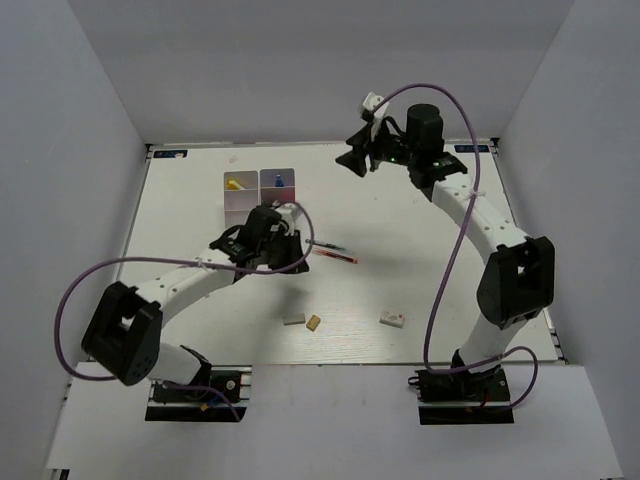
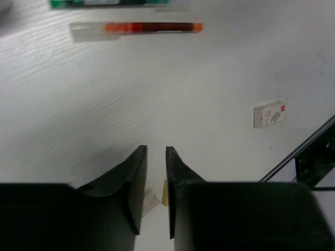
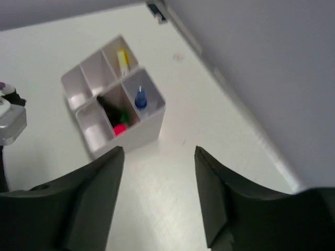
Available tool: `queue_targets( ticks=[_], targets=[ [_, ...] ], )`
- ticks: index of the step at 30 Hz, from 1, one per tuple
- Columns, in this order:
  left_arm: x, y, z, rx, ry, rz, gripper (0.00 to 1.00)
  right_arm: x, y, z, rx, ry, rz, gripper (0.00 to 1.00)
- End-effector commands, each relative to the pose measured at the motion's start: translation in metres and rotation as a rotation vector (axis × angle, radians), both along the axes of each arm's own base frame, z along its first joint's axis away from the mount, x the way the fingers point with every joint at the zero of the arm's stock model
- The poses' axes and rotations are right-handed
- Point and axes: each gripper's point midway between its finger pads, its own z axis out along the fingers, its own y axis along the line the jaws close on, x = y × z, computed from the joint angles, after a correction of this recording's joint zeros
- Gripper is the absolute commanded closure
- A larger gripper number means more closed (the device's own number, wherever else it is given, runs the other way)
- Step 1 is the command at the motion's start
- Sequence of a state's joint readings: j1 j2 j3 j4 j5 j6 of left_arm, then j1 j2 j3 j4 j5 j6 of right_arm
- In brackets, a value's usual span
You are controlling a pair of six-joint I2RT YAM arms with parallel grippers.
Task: Sort the stationery into containers
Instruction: Grab a piece of stationery with the left arm
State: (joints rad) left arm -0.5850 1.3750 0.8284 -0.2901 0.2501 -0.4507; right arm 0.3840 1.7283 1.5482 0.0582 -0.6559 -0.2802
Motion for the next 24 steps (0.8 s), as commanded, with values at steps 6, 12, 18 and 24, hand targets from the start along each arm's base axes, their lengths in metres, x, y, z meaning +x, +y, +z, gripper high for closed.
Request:
queue_targets(
  ticks=[6, 12, 18, 24],
  targets=[
    [0.031, -0.055, 0.019, 0.114, -0.301, -0.449, 0.38, -0.074, -0.085, -0.121, -0.151, 0.599, -0.022, 0.54],
    [0.052, -0.079, 0.000, 0.225, -0.402, -0.652, 0.38, -0.090, -0.113, -0.125, -0.124, 0.637, -0.068, 0.83],
    [0.076, -0.115, -0.008, 0.279, -0.500, -0.753, 0.39, -0.090, -0.139, -0.126, -0.075, 0.683, -0.130, 0.82],
    [0.082, -0.127, -0.037, 0.345, -0.472, -0.770, 0.40, -0.091, -0.151, -0.124, -0.039, 0.714, -0.142, 0.80]
  ],
)
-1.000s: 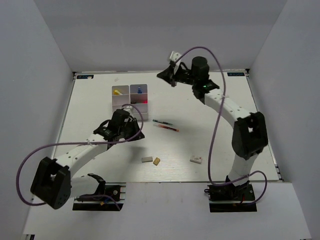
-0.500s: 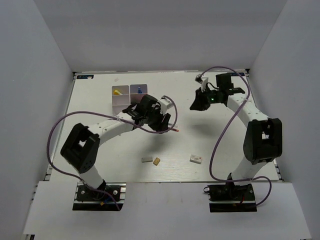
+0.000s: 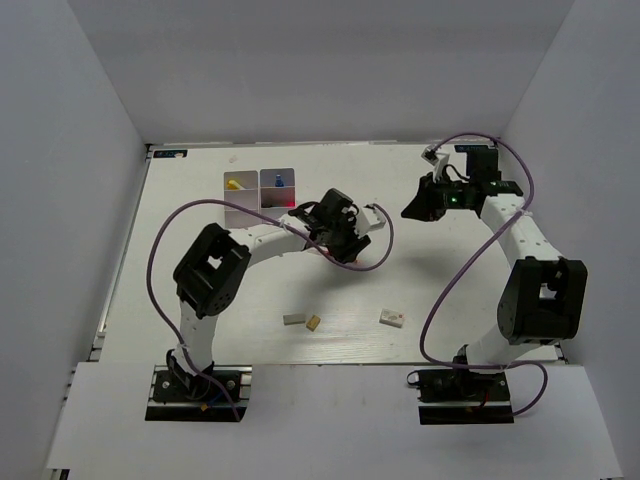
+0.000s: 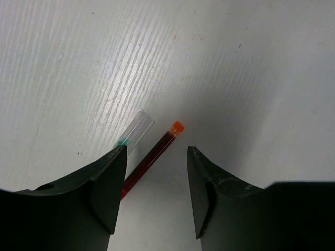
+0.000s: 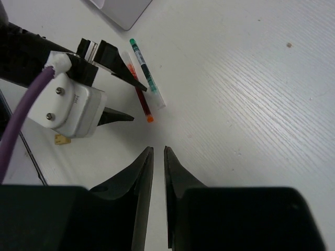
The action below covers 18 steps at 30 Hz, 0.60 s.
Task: Sort the stationery into containers
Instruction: Grab a piece of stationery with the left arm
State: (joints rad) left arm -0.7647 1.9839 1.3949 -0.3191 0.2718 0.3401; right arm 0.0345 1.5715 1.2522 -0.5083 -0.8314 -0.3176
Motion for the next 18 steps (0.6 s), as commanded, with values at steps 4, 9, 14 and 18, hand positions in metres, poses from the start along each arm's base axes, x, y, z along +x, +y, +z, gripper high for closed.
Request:
queue_targets(
  ticks=[4, 9, 14, 18],
  targets=[
    [0.010, -0.003, 0.001, 0.041, -0.056, -0.020, 0.41, -0.017, 0.001, 0.002, 0.058, 0.055, 0.026, 0.80],
    [0.006, -0.001, -0.004, 0.066, -0.054, -0.016, 0.43, -0.014, -0.017, -0.004, 0.075, 0.070, -0.018, 0.80],
    [0.004, 0.003, -0.017, 0.092, -0.038, -0.012, 0.46, -0.017, -0.016, -0.006, 0.101, 0.093, -0.015, 0.80],
    [-0.005, 0.012, -0.030, 0.118, -0.011, -0.014, 0.51, -0.018, -0.017, -0.005, 0.094, 0.073, -0.006, 0.80]
  ],
)
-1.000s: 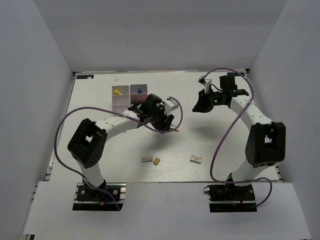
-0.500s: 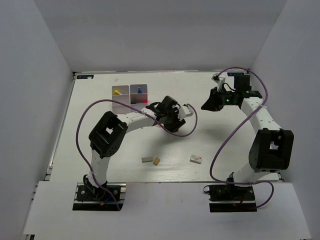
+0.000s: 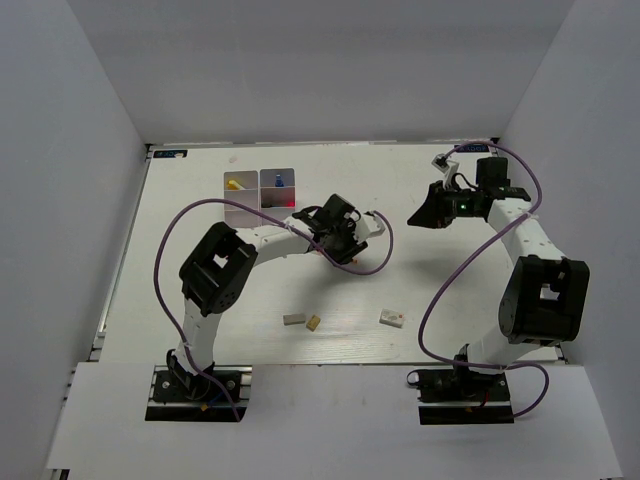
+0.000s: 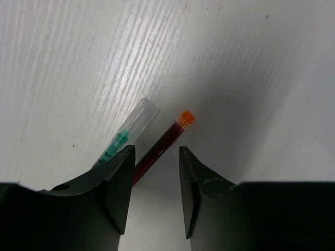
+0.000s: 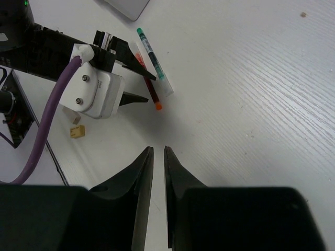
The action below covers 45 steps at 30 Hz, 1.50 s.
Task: Sort the stationery into containers
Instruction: Grab a piece of stationery with the left arm
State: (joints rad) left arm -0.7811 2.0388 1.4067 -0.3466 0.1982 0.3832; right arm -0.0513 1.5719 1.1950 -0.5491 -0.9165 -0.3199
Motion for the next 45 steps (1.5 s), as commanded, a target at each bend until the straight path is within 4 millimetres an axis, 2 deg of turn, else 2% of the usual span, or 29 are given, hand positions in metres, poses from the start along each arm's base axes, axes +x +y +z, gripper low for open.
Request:
queue_targets(
  ticks=[1, 3, 6, 12, 13, 17, 18, 22, 24, 25, 26, 27, 28, 30, 36, 41, 44, 45],
  targets=[
    [-0.006, 0.004, -0.004, 0.016, 0.005, -0.010, 0.51, -0.004, 0.004, 0.008, 0.026, -0.025, 0.027, 0.80],
    [-0.012, 0.010, -0.016, 0.039, 0.028, -0.010, 0.52, -0.004, 0.003, 0.008, 0.027, -0.027, 0.026, 0.80],
    [-0.017, 0.016, -0.021, 0.060, 0.048, -0.010, 0.52, -0.005, 0.004, 0.011, 0.034, -0.032, 0.030, 0.80],
    [-0.037, 0.040, -0.041, 0.136, 0.108, 0.008, 0.49, -0.008, 0.006, 0.011, 0.045, -0.032, 0.034, 0.80],
    [-0.038, 0.041, -0.039, 0.134, 0.107, 0.008, 0.52, -0.009, 0.006, 0.012, 0.048, -0.040, 0.037, 0.80],
    [-0.047, 0.050, -0.036, 0.156, 0.128, 0.007, 0.53, -0.010, 0.007, 0.011, 0.054, -0.030, 0.034, 0.80],
    [-0.057, 0.054, -0.041, 0.180, 0.150, -0.004, 0.53, -0.011, 0.007, 0.012, 0.056, -0.032, 0.037, 0.80],
    [-0.076, 0.073, -0.048, 0.273, 0.183, -0.005, 0.52, -0.012, 0.008, 0.012, 0.061, -0.031, 0.036, 0.79],
    [-0.088, 0.077, -0.053, 0.326, 0.213, -0.022, 0.56, -0.012, 0.008, 0.012, 0.063, -0.030, 0.035, 0.79],
    [-0.094, 0.085, -0.060, 0.371, 0.251, -0.001, 0.60, -0.013, 0.008, 0.012, 0.067, -0.025, 0.033, 0.79],
    [-0.100, 0.089, -0.064, 0.405, 0.265, 0.003, 0.69, -0.011, 0.008, 0.012, 0.067, -0.030, 0.033, 0.79],
    [-0.106, 0.087, -0.066, 0.418, 0.277, -0.001, 0.73, -0.012, 0.009, 0.013, 0.073, -0.025, 0.033, 0.79],
    [-0.108, 0.094, -0.069, 0.448, 0.291, 0.013, 0.75, -0.011, 0.008, 0.014, 0.072, -0.031, 0.029, 0.79],
    [-0.120, 0.101, -0.075, 0.505, 0.314, 0.028, 0.75, -0.011, 0.009, 0.015, 0.077, -0.030, 0.034, 0.79],
    [-0.127, 0.109, -0.074, 0.579, 0.354, 0.041, 0.75, -0.012, 0.009, 0.015, 0.080, -0.026, 0.031, 0.79],
    [-0.141, 0.124, -0.091, 0.688, 0.452, 0.042, 0.75, -0.013, 0.010, 0.015, 0.084, -0.029, 0.033, 0.79],
    [-0.144, 0.122, -0.092, 0.685, 0.476, 0.046, 0.82, -0.014, 0.010, 0.016, 0.084, -0.030, 0.034, 0.79],
    [-0.142, 0.119, -0.091, 0.677, 0.469, 0.047, 0.89, -0.015, 0.010, 0.016, 0.083, -0.027, 0.031, 0.79]
  ],
)
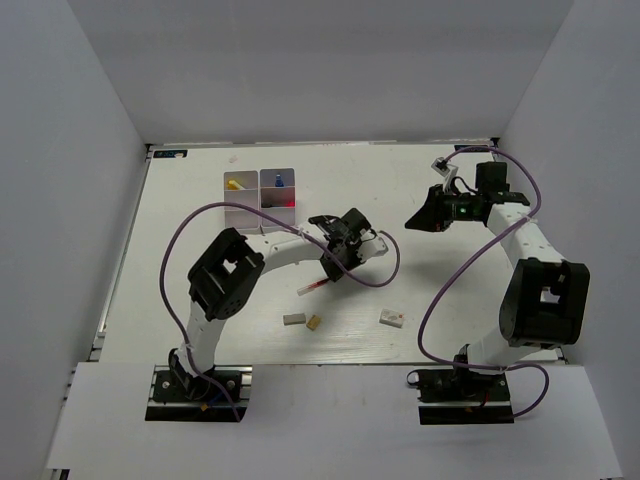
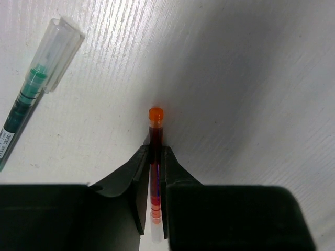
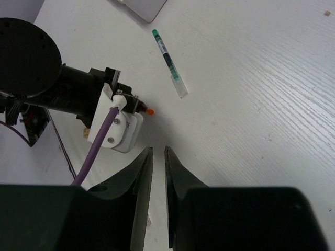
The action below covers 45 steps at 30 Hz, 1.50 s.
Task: Sort the stationery into containers
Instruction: Grab a piece of stationery with the left arm, then place the stationery into the container
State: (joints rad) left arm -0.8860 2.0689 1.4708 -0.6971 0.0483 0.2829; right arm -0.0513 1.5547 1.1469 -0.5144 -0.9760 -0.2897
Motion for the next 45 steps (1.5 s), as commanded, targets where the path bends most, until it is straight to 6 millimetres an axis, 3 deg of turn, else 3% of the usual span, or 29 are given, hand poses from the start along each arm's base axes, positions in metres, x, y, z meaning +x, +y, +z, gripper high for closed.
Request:
queue_targets(
  ticks=[1, 4, 6, 10, 13, 18, 19, 20, 22, 24, 27, 30, 31, 33, 42, 45],
  targets=[
    [-0.078, 0.086, -0.069, 0.368, 0.321, 0.013, 0.92, -0.004, 0.002, 0.015, 0.023, -0.048, 0.009, 0.79],
    [-0.065, 0.066, -0.054, 0.300, 0.283, 0.020, 1.00, -0.005, 0.002, 0.013, 0.023, -0.040, 0.007, 0.79],
    [-0.057, 0.049, -0.042, 0.227, 0.262, 0.036, 1.00, -0.003, 0.002, 0.015, 0.025, -0.047, 0.004, 0.79],
    [-0.019, 0.007, 0.014, -0.013, 0.126, 0.114, 1.00, -0.002, 0.001, 0.015, 0.020, -0.043, -0.003, 0.79],
    [0.011, -0.013, 0.069, -0.175, 0.002, 0.149, 1.00, -0.002, 0.001, 0.015, 0.015, -0.049, -0.005, 0.79],
    [0.045, -0.011, 0.130, -0.303, -0.174, 0.263, 1.00, -0.002, 0.000, 0.017, 0.014, -0.056, -0.008, 0.79],
    [0.053, 0.000, 0.132, -0.306, -0.194, 0.303, 1.00, -0.002, 0.000, 0.016, 0.015, -0.055, -0.007, 0.77],
    [0.065, 0.005, 0.155, -0.360, -0.262, 0.354, 1.00, -0.001, 0.000, 0.017, 0.015, -0.058, -0.007, 0.77],
    [0.078, 0.024, 0.165, -0.390, -0.321, 0.433, 1.00, -0.002, 0.000, 0.016, 0.017, -0.056, -0.004, 0.77],
    [0.091, 0.043, 0.190, -0.468, -0.423, 0.538, 1.00, -0.002, 0.000, 0.015, 0.017, -0.054, -0.007, 0.76],
    [0.112, 0.084, 0.220, -0.581, -0.556, 0.741, 1.00, -0.003, 0.000, 0.013, 0.018, -0.057, -0.002, 0.76],
    [0.130, 0.132, 0.230, -0.670, -0.684, 0.969, 1.00, -0.004, 0.001, 0.011, 0.011, -0.062, 0.004, 0.76],
    [0.131, 0.152, 0.243, -0.701, -0.750, 1.046, 1.00, -0.006, 0.001, 0.009, 0.012, -0.060, 0.007, 0.76],
    [0.140, 0.182, 0.247, -0.757, -0.816, 1.175, 1.00, -0.005, 0.001, 0.007, 0.009, -0.059, 0.008, 0.76],
    [0.167, 0.228, 0.264, -0.832, -0.978, 1.379, 1.00, -0.011, 0.002, 0.001, 0.006, -0.051, 0.016, 0.76],
    [0.177, 0.245, 0.250, -0.767, -1.016, 1.444, 1.00, -0.013, 0.001, -0.001, 0.003, -0.052, 0.019, 0.75]
  ],
)
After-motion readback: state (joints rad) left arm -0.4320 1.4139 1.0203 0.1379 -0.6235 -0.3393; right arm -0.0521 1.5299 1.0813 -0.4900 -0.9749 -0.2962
